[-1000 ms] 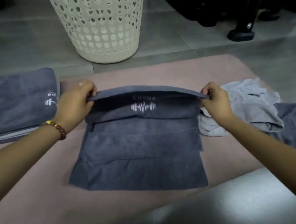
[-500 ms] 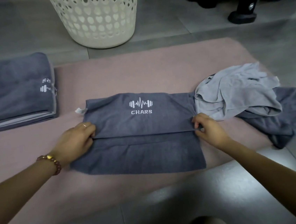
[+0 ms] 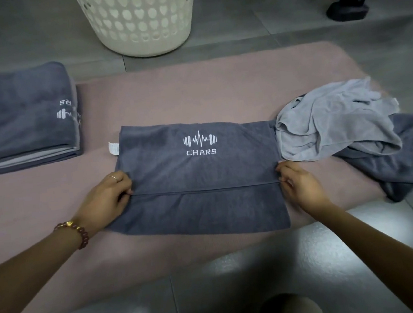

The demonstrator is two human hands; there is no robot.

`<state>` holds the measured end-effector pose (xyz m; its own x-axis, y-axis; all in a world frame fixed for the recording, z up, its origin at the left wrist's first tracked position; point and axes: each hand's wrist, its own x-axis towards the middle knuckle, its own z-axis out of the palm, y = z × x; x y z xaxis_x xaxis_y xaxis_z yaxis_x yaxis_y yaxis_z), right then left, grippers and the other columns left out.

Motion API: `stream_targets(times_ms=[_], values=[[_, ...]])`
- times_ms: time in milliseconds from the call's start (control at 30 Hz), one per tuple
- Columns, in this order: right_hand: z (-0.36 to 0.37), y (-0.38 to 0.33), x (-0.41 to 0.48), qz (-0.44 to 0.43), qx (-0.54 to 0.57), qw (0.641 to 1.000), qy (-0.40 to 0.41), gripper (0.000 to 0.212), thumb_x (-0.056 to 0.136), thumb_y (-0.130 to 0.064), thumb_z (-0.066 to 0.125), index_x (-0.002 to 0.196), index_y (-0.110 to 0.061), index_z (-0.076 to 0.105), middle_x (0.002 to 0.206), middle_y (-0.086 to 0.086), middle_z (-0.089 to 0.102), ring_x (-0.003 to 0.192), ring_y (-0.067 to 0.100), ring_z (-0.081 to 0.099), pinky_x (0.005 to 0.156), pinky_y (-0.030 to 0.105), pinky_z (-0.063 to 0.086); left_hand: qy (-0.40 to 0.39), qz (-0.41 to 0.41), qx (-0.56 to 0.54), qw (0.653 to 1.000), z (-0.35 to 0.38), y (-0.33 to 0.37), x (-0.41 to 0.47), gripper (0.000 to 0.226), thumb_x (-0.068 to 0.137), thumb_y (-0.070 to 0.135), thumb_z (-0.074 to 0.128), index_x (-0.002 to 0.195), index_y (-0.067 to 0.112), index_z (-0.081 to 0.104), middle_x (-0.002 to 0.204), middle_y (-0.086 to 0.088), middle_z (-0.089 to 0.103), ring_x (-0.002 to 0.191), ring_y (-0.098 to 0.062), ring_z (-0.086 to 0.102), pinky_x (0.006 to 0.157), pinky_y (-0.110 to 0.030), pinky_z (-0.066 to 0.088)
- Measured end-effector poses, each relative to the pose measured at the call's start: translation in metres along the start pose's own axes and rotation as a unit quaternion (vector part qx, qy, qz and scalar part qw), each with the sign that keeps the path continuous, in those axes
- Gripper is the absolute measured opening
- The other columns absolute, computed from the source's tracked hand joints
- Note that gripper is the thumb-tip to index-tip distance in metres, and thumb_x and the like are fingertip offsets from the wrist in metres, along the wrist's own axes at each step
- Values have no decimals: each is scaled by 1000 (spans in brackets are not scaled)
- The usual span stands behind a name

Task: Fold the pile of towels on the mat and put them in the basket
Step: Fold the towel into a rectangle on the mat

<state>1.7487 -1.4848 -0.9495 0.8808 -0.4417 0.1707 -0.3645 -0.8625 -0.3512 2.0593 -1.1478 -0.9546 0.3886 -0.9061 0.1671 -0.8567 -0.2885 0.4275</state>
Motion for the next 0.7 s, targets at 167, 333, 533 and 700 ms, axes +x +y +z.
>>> stream_targets(times_ms=[167, 333, 533, 700], values=[[-1, 0, 1, -4, 0, 1000, -18, 37, 80, -29, 41, 90, -4, 65, 104, 10, 66, 83, 28, 66, 67, 32, 54, 5, 4, 27, 1000, -2, -5, -3, 24, 81, 26, 40, 74, 9, 55, 83, -4, 51, 80, -16, 46, 66, -24, 41], [-2, 9, -3, 3, 10, 999, -50, 13, 80, -20, 63, 81, -7, 63, 113, 3, 63, 87, 22, 64, 66, 29, 49, -27, -6, 0, 1000, -3, -18, -7, 14, 78, 17, 72, 82, 6, 64, 88, 2, 52, 83, -11, 49, 76, -21, 42], [-10, 13, 15, -31, -1, 994, -108, 25, 73, -10, 76, 95, -11, 64, 105, 2, 62, 84, 23, 63, 68, 40, 53, -6, 3, 42, 999, -4, -15, -3, 13, 78, 17, 65, 86, 7, 68, 92, -5, 66, 84, -21, 59, 78, -26, 42], [-9, 11, 20, -24, -7, 994, -104, 27, 70, -4, 71, 94, -12, 65, 104, 0, 62, 84, 22, 62, 70, 35, 52, 20, -62, 8, 998, -6, -6, 8, 7, 75, 9, 64, 81, 12, 67, 84, -1, 64, 69, -8, 45, 65, -28, 44]])
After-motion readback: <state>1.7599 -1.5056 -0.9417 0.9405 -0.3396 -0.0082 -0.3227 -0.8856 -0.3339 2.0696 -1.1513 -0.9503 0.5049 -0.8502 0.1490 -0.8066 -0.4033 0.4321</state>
